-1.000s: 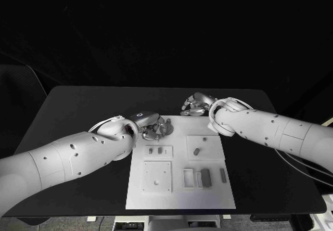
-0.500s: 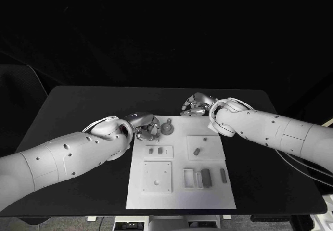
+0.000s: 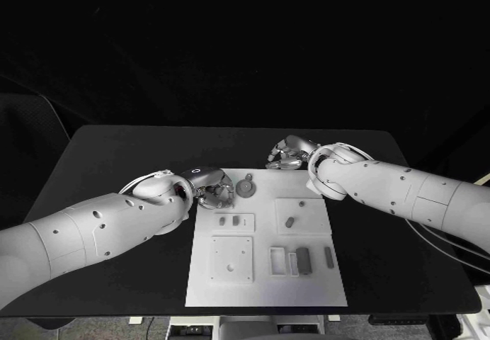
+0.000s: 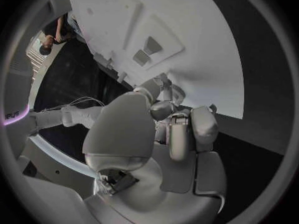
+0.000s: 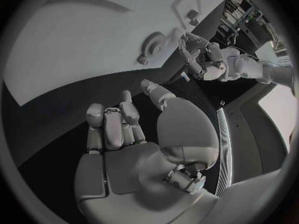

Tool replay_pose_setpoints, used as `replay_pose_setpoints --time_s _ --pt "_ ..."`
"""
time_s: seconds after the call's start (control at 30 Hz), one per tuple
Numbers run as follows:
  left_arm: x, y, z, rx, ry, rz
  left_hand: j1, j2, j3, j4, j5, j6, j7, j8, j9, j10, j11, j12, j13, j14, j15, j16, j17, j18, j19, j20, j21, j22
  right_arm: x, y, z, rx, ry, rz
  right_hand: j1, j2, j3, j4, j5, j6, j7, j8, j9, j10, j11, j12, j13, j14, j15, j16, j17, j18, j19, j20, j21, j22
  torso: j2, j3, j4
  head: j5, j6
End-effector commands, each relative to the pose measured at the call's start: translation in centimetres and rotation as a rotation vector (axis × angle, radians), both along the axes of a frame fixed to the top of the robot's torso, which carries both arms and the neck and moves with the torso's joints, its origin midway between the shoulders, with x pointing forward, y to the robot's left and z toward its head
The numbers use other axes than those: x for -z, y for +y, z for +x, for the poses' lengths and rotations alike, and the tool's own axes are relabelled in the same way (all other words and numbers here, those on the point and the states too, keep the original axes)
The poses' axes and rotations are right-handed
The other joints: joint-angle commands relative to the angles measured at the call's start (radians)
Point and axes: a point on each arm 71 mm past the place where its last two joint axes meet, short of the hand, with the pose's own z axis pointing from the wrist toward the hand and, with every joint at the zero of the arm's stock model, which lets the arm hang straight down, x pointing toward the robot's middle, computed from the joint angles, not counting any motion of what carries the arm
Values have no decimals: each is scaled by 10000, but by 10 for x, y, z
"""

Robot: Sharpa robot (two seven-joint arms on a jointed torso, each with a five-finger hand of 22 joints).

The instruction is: Assemble the parts on the task board

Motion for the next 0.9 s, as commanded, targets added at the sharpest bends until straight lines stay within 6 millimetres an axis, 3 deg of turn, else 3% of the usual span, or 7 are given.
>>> replay_pose_setpoints --time_s 0.03,0.9 --pt "1 -3 -2 257 214 45 -64 7 44 -11 26 716 672 57 10 25 -66 37 11 1618 -46 58 1083 426 30 -41 1417 15 1 1 0 -101 95 -16 -35 54 47 9 25 42 86 23 -11 -7 -84 46 -13 -2 -88 33 -5 197 45 -35 227 -17 -3 1 3 -15 -18" --pt "5 -11 -3 402 376 145 -92 8 58 1 21 663 656 11 -11 22 -60 30 7 1627 -42 72 1109 426 29 -36 1415 26 1 1 0 -106 98 -20 -38 56 48 9 25 40 86 23 -12 -4 -86 48 -15 13 -89 39 6 198 48 -35 230 -18 1 4 -2 -69 -22"
